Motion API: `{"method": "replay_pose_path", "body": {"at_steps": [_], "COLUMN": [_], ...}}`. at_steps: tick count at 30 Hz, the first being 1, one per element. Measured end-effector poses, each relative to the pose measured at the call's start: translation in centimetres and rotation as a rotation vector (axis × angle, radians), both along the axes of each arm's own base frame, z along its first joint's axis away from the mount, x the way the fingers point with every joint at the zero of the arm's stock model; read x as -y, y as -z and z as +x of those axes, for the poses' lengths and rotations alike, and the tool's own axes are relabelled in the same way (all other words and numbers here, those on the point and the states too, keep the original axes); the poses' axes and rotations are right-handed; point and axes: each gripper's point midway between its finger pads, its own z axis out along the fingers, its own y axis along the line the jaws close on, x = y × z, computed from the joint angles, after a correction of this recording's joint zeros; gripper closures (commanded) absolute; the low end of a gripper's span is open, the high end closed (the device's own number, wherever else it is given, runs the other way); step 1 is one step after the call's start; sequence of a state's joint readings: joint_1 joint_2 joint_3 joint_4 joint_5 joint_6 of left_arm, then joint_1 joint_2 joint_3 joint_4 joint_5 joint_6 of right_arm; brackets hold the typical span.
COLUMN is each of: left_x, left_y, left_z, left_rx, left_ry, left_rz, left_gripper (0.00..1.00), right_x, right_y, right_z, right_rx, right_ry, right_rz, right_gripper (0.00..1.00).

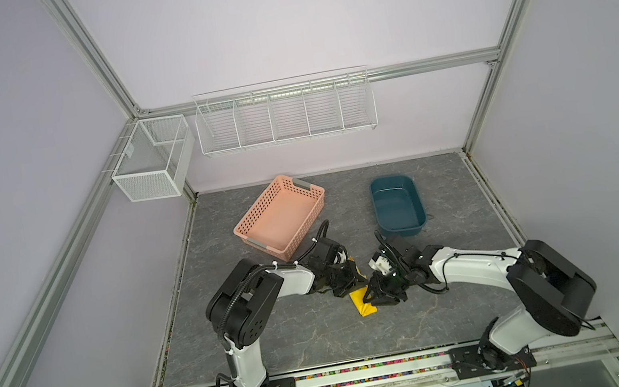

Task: Place the utensils on the paper napkin and roll it up

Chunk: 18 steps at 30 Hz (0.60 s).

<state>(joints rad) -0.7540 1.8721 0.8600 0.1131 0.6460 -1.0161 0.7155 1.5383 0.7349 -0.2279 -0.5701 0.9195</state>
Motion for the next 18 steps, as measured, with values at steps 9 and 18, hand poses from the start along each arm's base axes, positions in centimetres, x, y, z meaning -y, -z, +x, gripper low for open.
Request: {"method": "replay_pose_path", "body": {"at_steps": [9, 18], "left_x": [0.0, 0.0], "left_y": [0.0, 0.0], "left_z": [0.0, 0.0], "left_rx": [0.004, 0.005], "left_ry": [0.003, 0.005], "left_rz": [0.000, 0.001], "left_gripper": [1.00, 1.00], "right_x": [-0.3, 0.8], "right_y": [0.3, 1.2], "right_z": [0.0, -0.5], "right_rx": [-0.013, -0.015], "right_ry": [-0.012, -0.021], "right_rz": [0.009, -0.054], "right_gripper": [0.79, 0.89]}}
